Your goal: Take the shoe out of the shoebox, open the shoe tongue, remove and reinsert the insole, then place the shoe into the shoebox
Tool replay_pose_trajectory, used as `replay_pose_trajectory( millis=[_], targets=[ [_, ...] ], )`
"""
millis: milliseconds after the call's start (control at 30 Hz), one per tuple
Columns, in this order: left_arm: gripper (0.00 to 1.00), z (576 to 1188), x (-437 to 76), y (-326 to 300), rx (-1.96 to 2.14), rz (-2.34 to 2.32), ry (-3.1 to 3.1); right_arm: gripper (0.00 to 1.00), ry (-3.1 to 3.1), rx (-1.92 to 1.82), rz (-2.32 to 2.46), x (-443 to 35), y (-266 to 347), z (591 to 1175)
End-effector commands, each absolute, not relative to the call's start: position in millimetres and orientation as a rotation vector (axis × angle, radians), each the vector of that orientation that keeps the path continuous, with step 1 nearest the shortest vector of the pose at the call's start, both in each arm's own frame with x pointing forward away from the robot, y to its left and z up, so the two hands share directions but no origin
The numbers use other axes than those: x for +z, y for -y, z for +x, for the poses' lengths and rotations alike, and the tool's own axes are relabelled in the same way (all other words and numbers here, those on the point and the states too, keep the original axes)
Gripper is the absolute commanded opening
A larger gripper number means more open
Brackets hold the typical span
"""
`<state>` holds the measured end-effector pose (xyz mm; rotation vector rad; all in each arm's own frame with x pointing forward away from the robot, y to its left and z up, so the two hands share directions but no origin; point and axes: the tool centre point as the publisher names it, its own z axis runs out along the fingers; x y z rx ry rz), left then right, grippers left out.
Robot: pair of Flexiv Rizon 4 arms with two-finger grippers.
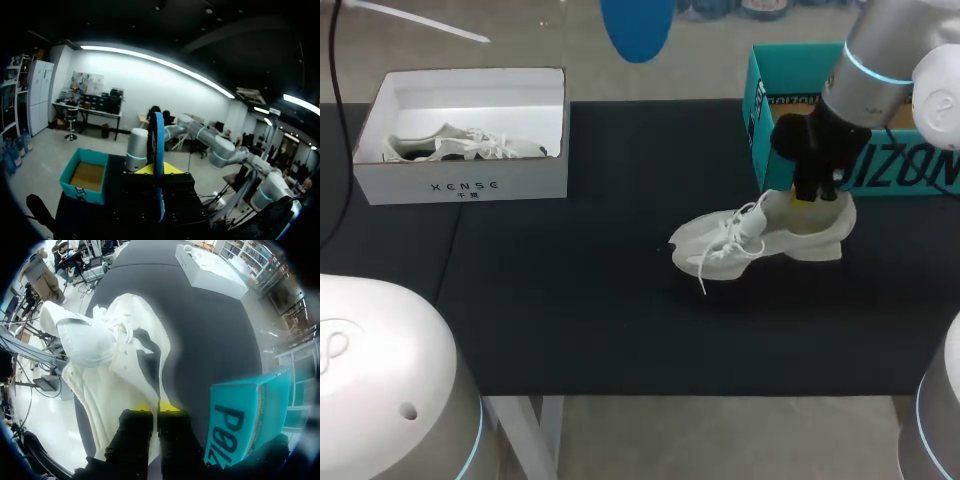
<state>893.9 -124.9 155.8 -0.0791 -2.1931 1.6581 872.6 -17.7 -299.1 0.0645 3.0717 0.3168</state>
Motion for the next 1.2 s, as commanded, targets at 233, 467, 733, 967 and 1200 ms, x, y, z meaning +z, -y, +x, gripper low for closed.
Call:
replay_pose_trajectory(
  millis=[233,467,733,967,1200],
  targets=[
    [0.0,894,156,125,1.657,-0.079,2.195,0.0,-3.071,0.316,0.065,-299,17,873],
    [0.0,894,156,125,1.657,-0.079,2.195,0.0,-3.067,0.307,0.267,-305,19,871],
    [0.0,894,156,125,1.657,-0.079,2.195,0.0,-2.954,0.35,0.982,-317,40,861],
    [0.0,894,156,125,1.657,-0.079,2.195,0.0,-2.872,0.618,1.349,-327,47,842],
    [0.0,894,156,125,1.657,-0.079,2.195,0.0,-2.891,0.68,1.338,-326,45,837]
  ],
)
